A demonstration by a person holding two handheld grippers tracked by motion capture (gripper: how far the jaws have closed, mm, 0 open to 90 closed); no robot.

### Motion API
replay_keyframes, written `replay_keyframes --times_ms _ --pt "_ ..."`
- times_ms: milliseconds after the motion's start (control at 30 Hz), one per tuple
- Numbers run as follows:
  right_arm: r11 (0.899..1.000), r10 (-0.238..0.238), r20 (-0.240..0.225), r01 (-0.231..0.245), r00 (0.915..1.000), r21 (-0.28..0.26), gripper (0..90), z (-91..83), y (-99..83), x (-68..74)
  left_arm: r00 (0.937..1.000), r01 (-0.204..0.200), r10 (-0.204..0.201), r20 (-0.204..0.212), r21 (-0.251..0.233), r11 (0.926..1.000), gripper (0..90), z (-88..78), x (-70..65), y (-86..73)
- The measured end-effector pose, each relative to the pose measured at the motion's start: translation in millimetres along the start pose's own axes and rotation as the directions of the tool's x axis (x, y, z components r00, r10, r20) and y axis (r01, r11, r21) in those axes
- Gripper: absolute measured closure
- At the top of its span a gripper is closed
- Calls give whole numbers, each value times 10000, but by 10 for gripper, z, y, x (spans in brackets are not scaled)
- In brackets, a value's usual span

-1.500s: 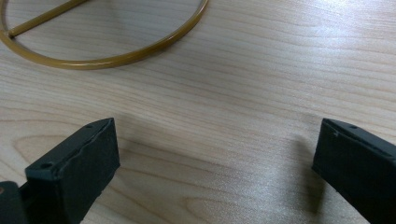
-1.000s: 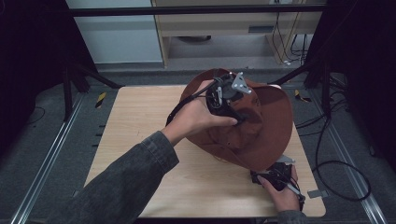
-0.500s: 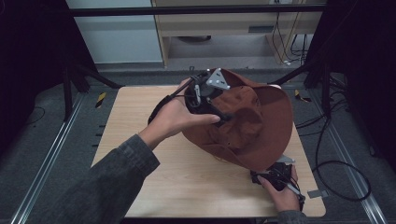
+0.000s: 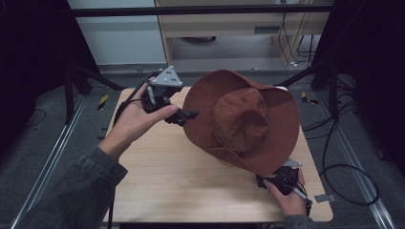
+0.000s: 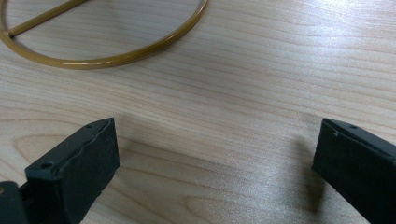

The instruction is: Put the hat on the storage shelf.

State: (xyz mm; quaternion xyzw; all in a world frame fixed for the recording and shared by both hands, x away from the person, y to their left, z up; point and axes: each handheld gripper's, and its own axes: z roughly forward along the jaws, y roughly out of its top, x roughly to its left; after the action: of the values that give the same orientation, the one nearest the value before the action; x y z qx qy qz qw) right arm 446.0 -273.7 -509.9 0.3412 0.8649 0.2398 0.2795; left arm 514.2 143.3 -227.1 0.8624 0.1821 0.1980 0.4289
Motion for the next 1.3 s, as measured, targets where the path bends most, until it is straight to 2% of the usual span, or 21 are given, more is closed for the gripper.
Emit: replay_keyframes --times_ms 133,333,433,467,633,700,900,1067,1233,1267,1300 --pt "10000 -30 -77 30 10000 30 5 -3 1 -3 9991 395 -401 -141 -378 9985 57 -176 64 -294" --pt "10000 -27 -82 28 10000 31 5 -4 0 -3 9965 642 -649 -531 -136 9978 60 -275 97 -767" --pt "10000 -29 -81 29 10000 34 5 -4 0 -3 9951 701 -702 -689 -52 9975 65 -258 85 -974" --pt "10000 -32 -81 32 10000 36 5 -5 0 -3 9943 761 -755 -758 50 9971 66 -229 72 -1094" --pt "10000 -30 -84 30 10000 33 5 -5 0 -3 9914 1044 -1007 -833 418 9937 72 -80 32 -1481" --pt "10000 -29 -84 29 10000 35 5 -5 0 -3 9902 1241 -1196 -716 624 9903 73 1 10 -1645" --pt "10000 -29 -82 29 10000 32 5 -5 0 -3 9861 1559 -1467 -774 1305 9791 73 205 -64 -2102" --pt "10000 -31 -83 32 10000 32 5 -5 0 -3 9785 2025 -1926 -731 1690 9646 73 288 -104 -2437" --pt "10000 -34 -86 34 10000 34 5 -5 0 -3 9671 2531 -2427 -759 1935 9479 64 320 -128 -2725" --pt "10000 -32 -92 33 10000 34 5 -5 0 -3 9617 2736 -2642 -730 1982 9412 63 335 -133 -2801" --pt "10000 -30 -90 30 10000 35 5 -5 0 -3 9599 2798 -2708 -719 1979 9394 62 342 -138 -2831"
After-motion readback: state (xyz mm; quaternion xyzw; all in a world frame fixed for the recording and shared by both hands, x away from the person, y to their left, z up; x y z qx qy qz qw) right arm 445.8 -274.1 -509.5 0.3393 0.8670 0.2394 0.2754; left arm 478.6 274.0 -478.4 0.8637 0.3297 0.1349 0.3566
